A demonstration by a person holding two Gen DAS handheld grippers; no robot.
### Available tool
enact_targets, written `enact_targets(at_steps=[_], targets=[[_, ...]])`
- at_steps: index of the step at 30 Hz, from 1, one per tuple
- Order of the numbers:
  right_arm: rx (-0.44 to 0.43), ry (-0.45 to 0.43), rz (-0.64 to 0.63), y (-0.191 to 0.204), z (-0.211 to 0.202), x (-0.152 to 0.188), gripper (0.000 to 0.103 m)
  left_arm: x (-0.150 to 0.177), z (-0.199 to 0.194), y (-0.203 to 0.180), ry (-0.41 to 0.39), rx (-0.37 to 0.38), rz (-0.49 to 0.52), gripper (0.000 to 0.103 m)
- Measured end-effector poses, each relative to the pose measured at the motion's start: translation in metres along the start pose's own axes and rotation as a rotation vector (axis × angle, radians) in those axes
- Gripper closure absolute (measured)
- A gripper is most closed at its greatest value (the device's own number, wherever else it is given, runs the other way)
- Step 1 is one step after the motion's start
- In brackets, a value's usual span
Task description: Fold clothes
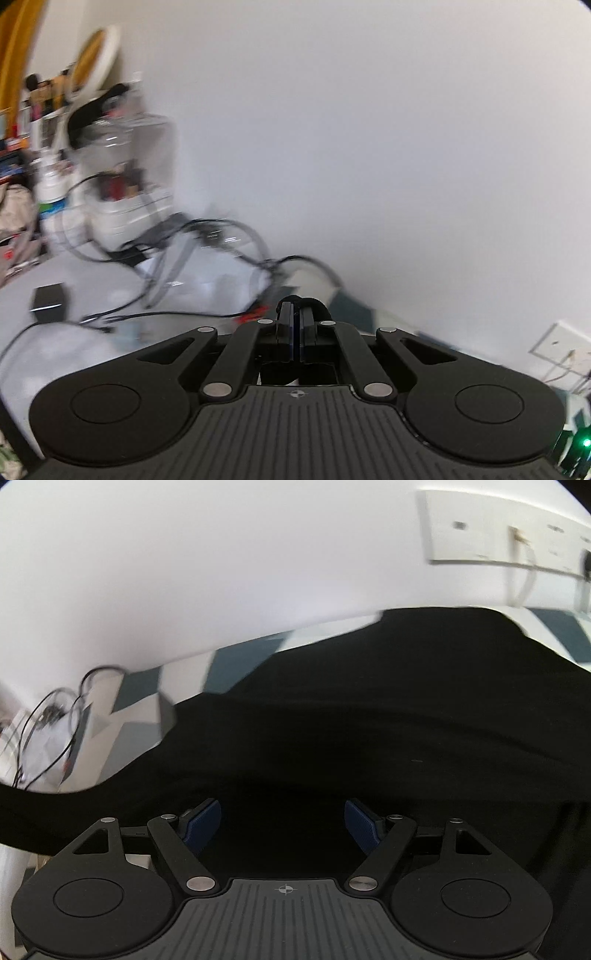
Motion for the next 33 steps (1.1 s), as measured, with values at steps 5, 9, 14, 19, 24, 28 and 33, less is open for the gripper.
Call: enact_targets(at_steps=[5,9,14,19,24,28,33], targets=[[0.048,-0.028,0.078,-0.064,-0.036,-0.013,0.029,0.005,0.015,-0.105,0.002,0.172,0.085,0.100],[0.077,-0.080,0.153,-0.129,-0.072,-0.017,0.026,0.044,0.039,-0.209,0.053,0.311,0.186,0.100],[0.103,-0.132,0.236,-0.198,-0.111,-0.007,0.026,0.121,0.078,-0.341,0.158,0.461,0.323,0.100],[0.195,-0.158,0.246,-0.249,-0.135,0.011,0.027,0.205,0.115,-0.444,0.289,0.567,0.458,0.100],[0.211,-0.151,0.273,-0.274,-0.139,0.020,0.027,0.251,0.124,-0.451,0.347,0.559,0.643,0.084],[0.191,-0.150,0.242,-0.270,-0.130,0.011,0.027,0.263,0.119,-0.434,0.325,0.534,0.787,0.034],[0.112,-0.179,0.149,-0.245,-0.117,-0.009,0.028,0.219,0.099,-0.346,0.197,0.500,0.788,0.033]])
Point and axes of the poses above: each gripper's, at about its wrist camera, not at the fingertips, and z roughly the way its jaws point, y to its left, x to its underside, the point moved 7 cm from there along z, roughly the way its jaws point, and after that the axes turned 1 degree about y, right-handed, at the moved point
